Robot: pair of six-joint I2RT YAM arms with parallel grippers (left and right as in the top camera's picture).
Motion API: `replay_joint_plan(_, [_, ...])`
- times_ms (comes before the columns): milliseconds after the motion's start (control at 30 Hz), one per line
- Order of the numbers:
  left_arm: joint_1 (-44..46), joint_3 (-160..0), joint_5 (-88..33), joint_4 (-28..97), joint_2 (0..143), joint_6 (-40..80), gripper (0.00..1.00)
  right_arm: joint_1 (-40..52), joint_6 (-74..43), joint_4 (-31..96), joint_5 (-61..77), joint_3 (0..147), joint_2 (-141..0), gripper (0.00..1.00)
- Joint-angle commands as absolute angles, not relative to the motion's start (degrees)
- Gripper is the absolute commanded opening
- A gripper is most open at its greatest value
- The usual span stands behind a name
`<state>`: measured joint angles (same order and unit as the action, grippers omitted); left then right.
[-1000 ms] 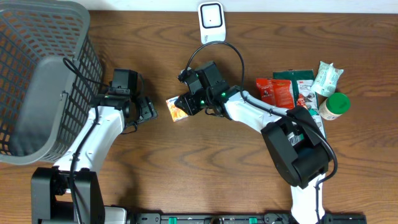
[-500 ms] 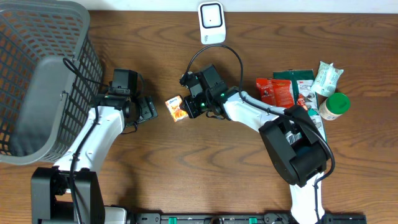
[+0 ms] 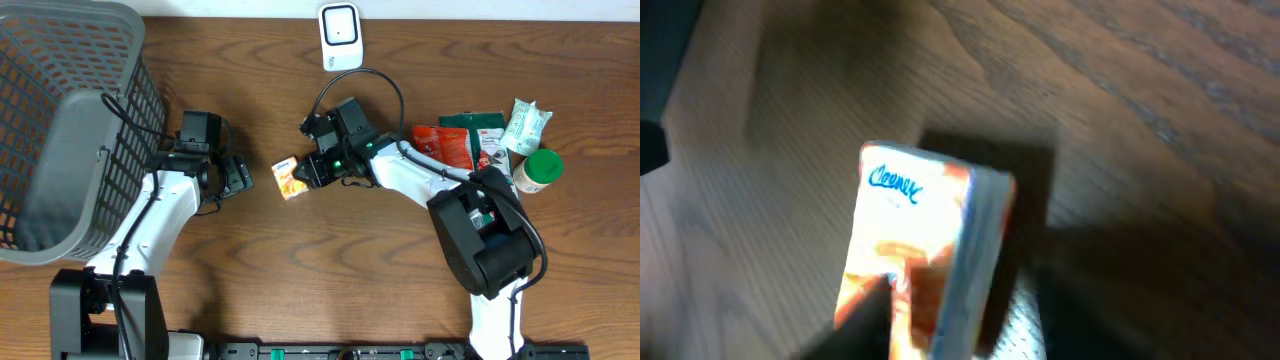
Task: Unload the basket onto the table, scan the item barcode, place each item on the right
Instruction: 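Reach the right gripper to the Kleenex pack beside the left gripper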
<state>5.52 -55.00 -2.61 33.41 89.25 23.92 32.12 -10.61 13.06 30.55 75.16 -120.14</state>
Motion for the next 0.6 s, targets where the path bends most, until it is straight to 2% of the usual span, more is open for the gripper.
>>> replay_joint_plan(0, [5.4, -54.4, -1.9, 33.6, 89.8, 23.6, 0.85, 32.9, -10.7, 12.2, 26.7, 75.0, -117.9, 0.55])
replay_joint_plan(233, [5.4, -54.4, -1.9, 33.6, 89.8, 23.6, 0.85, 35.1, -10.7, 11.1, 20.3, 75.0, -118.2, 0.53])
replay_joint_plan(333, [5.4, -54.4, -1.9, 33.6, 89.8, 23.6, 0.85, 35.7, -10.7, 12.6, 19.6, 74.8, -118.7, 0.51])
replay_joint_plan(367, [5.4, -54.4, -1.9, 33.6, 89.8, 23.6, 0.85, 36.1, -10.7, 14.0, 19.6, 74.7, -118.8, 0.46])
replay_joint_plan(567, [5.4, -54.4, -1.9, 33.6, 89.8, 23.6, 0.85, 36.2, -10.7, 14.2, 18.1, 71.7, -119.0, 0.41])
